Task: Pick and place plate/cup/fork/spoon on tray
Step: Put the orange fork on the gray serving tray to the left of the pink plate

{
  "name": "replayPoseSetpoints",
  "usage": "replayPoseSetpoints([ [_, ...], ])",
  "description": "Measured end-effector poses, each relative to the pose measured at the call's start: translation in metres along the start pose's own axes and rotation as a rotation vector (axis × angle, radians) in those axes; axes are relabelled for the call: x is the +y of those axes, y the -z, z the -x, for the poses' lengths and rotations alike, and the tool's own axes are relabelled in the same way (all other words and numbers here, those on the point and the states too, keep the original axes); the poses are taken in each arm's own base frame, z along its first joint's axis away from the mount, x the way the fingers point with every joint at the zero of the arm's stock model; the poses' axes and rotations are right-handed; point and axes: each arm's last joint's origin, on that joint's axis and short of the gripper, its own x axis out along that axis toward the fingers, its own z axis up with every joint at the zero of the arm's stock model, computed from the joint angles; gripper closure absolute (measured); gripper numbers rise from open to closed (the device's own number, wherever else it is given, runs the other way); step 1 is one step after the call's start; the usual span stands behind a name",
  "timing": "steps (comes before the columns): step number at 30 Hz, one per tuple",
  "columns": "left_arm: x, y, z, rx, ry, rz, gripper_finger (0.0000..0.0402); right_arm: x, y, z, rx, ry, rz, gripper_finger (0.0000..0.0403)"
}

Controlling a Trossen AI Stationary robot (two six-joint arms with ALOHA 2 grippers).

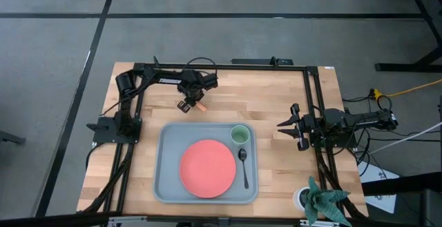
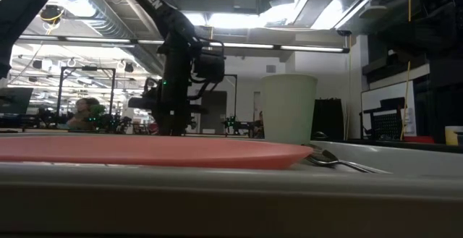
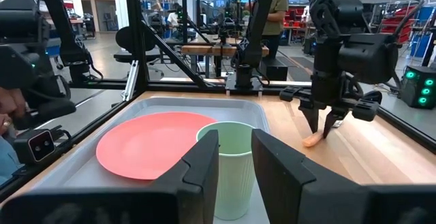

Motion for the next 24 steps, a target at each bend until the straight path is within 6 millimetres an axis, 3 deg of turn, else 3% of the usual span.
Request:
replayPoseSetpoints([
  [8,0.005,0.012,0.001,-0.002,0.013,-0.105,0.0359,0.0,0.0,0.0,0.0,0.0,-0.001,0.0308],
  [16,0.006,0.013,0.001,0.009,0.011,-0.267,0.0359,0.0,0.0,0.0,0.0,0.0,0.001,0.0308],
  [21,0.013,0.007,0.014,-0.011,-0.01,-0.358,0.036,0.0,0.0,0.0,0.0,0.0,0.0,0.0308],
  [24,0.021,0.001,0.038,-0.036,-0.005,-0.398,0.036,0.0,0.0,0.0,0.0,0.0,-0.001,0.0308],
])
